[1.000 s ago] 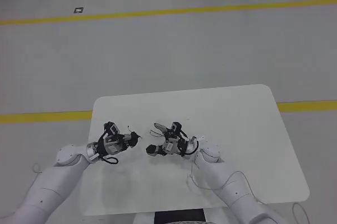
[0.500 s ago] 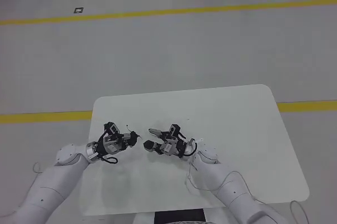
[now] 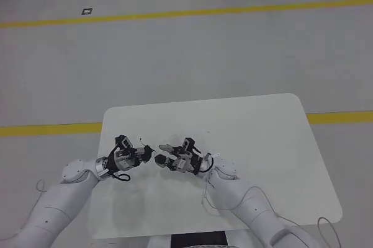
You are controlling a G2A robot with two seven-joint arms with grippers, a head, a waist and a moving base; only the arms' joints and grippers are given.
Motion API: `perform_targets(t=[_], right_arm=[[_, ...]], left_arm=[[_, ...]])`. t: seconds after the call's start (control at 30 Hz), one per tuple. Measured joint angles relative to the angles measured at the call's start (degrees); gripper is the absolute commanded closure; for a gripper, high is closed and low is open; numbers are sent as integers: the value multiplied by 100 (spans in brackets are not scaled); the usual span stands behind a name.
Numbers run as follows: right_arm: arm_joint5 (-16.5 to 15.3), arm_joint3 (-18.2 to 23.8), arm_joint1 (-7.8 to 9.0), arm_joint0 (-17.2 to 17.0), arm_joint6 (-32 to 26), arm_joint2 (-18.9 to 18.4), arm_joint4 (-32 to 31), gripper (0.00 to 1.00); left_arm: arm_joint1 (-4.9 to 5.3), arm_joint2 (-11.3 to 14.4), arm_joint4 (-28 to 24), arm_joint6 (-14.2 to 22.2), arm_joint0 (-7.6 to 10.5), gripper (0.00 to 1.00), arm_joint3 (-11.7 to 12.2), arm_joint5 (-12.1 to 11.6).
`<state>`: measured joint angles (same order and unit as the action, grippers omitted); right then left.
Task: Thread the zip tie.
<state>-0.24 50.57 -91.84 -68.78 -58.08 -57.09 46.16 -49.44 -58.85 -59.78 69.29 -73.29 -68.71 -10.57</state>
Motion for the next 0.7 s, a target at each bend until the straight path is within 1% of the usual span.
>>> perform_targets(t=[0.2,0.5,0.7], right_arm=[[-89,-30,-5,33,-11,48,38,77],[-118,-8,14,44,-27,77,60,77],[-133,15,21,56,-10,95,96,79]], left_arm=[[0,0,0,0,0,100,0,0],[0,0,0,0,0,100,0,0],[0,0,0,0,0,100,0,0]])
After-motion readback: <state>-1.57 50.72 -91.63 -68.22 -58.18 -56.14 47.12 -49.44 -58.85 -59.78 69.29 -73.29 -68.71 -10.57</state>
